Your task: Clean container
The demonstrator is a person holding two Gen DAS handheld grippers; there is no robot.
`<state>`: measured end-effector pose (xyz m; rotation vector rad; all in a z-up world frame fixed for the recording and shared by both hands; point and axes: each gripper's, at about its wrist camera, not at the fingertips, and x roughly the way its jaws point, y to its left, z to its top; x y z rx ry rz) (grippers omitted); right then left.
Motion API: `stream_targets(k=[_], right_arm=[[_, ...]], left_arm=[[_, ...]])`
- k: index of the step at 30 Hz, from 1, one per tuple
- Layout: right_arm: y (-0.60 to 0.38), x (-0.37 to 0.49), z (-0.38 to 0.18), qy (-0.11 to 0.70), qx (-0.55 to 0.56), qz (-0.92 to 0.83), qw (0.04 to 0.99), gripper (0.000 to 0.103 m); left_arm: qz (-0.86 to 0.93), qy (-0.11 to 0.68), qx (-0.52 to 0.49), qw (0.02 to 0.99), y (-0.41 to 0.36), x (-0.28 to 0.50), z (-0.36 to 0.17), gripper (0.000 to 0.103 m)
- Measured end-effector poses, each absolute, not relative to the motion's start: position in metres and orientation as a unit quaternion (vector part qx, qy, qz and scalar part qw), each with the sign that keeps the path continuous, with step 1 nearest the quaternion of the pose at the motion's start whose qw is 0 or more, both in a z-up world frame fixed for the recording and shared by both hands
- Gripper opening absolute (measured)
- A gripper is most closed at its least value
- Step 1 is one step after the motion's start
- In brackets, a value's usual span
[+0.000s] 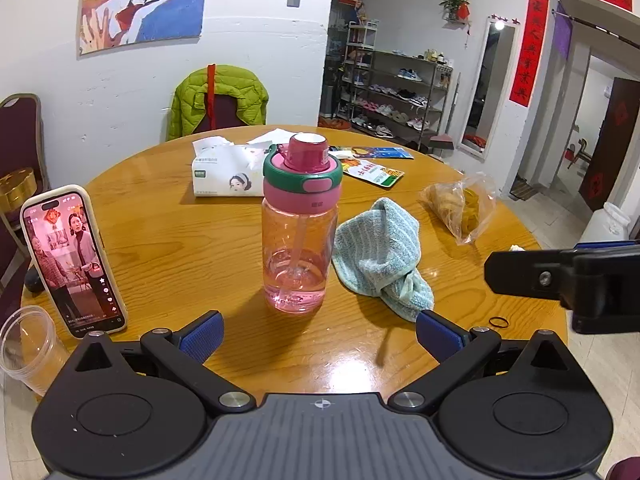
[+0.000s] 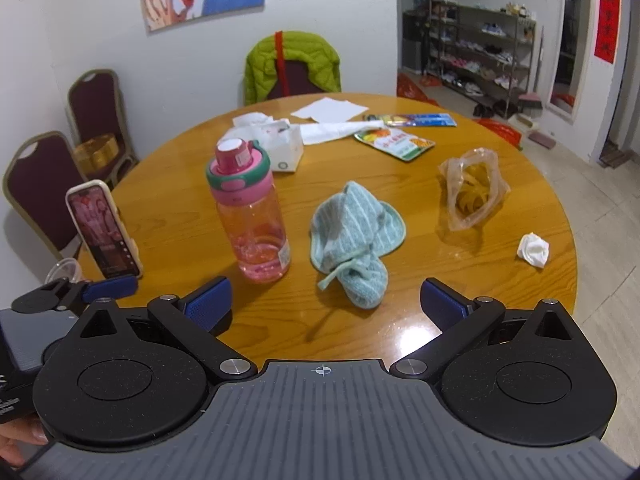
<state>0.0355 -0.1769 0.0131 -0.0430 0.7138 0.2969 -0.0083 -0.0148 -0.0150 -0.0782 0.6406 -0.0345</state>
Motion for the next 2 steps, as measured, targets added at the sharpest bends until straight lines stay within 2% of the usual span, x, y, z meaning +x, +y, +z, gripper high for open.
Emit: stream_targets(k=[2], right_arm=[[-0.1765,0.0296,0.0177,0.347,-0.027,0.14,0.927,0.103]], left_arm=[[-0.016,0.313,-0.036,0.949,-0.016,-0.0098,-0.0137,0.102]])
